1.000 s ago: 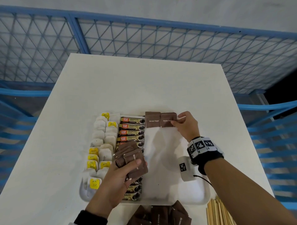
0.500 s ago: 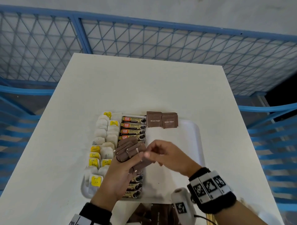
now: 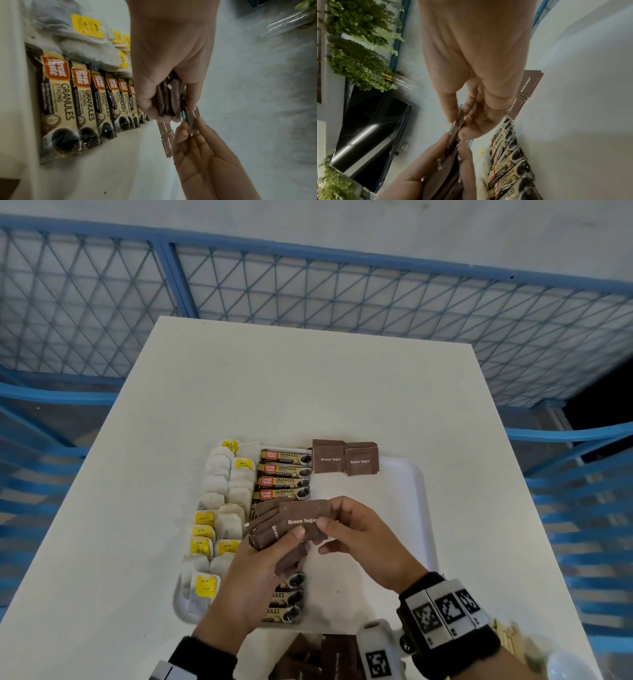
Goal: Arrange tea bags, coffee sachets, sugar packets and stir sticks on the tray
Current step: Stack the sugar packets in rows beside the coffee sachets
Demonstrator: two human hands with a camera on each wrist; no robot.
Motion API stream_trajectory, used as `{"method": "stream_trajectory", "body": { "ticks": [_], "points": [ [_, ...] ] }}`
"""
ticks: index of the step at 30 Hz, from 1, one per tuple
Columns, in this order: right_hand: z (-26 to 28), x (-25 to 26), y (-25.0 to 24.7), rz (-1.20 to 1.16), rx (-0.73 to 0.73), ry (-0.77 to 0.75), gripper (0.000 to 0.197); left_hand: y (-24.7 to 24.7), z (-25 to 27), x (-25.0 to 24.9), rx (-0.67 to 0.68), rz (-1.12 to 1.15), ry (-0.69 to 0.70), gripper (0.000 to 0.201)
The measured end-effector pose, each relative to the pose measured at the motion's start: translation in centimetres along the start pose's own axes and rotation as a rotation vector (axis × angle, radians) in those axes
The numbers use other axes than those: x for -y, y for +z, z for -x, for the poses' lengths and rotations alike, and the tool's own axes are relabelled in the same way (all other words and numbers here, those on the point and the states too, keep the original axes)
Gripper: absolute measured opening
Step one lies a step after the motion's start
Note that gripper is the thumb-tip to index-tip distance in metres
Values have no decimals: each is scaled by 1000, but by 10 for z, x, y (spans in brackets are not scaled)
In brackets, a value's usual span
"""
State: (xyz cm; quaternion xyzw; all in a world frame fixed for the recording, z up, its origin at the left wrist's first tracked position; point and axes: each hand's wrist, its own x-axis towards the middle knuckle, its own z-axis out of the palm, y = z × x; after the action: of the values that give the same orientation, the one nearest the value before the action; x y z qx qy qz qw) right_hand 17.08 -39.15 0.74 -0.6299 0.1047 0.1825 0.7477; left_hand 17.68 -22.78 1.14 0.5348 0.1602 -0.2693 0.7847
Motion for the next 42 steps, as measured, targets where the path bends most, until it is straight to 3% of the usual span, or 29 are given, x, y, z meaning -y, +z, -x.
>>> {"method": "stream_trajectory", "body": {
  "ticks": [5,9,13,16,25,34,38,42],
  "points": [
    [-3,-1,-2,-2,-36,-13,11,-3,-2,1,-22,34,-27,26],
    [-20,-4,-17,-30,-238,-9,12,-8,-4,3,-72,83,-98,18],
    [-46,-10,-37,138,-472,-8,14,-7,-2,6,-107,127,-148,24],
    [-67,-14,-46,277,-564,-24,14,-7,-1,8,-107,153,-162,26],
    [-94,-17,-45,520,-595,-115,16,-12,-2,11,-111,90,-135,21],
    [-99,-23,-44,600,-650,-139,36,-12,0,12,-70,62,-74,27],
    [-96,-25,-42,631,-704,-237,46,-11,-2,11,-58,43,-43,32],
    [-84,-26,-33,645,-704,-266,35,-10,-2,11,-74,56,-24,25]
  ]
}}
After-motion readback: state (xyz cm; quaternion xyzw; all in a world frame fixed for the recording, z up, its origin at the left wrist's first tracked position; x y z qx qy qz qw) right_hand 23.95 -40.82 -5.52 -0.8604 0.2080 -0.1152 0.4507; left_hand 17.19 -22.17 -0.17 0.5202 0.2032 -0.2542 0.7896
